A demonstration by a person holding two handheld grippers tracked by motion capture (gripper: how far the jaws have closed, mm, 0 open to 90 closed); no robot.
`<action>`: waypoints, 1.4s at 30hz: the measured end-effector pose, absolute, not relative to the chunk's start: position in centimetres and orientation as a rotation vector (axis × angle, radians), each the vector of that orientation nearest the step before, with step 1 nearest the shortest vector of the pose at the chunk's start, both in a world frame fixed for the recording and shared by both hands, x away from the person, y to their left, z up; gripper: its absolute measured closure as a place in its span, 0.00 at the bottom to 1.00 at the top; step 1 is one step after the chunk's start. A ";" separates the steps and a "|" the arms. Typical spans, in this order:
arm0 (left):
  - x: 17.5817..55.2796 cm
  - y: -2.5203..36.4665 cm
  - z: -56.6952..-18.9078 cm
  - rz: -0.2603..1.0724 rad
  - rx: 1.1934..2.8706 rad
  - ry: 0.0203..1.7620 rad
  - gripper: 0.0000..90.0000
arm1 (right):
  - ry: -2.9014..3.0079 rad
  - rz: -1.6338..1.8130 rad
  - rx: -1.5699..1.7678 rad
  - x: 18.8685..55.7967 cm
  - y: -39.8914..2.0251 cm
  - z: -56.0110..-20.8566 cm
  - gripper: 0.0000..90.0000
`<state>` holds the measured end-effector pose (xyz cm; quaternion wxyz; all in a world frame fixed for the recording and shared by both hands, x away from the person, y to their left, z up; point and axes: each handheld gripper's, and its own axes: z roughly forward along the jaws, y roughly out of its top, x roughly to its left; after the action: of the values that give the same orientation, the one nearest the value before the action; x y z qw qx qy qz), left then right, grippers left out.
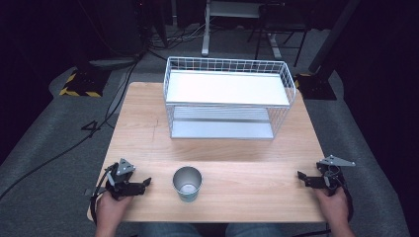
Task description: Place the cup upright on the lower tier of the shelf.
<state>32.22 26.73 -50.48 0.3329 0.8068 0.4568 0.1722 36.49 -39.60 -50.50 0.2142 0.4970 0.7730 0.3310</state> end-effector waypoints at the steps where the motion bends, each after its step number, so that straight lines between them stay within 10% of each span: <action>1: 32.3 26.7 -50.5 0.448 2.110 1.191 0.17 | 2.140 0.915 1.385 36.4 -39.6 -50.5 0.08; 42: 26.9 22.2 -47.4 0.391 1.934 0.825 0.00 | 2.142 0.915 1.380 36.4 -39.5 -50.5 0.08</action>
<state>26.89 22.16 -47.41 0.4809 0.7929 0.3382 0.1602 36.41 -39.51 -50.50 0.2151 0.4978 0.7726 0.3301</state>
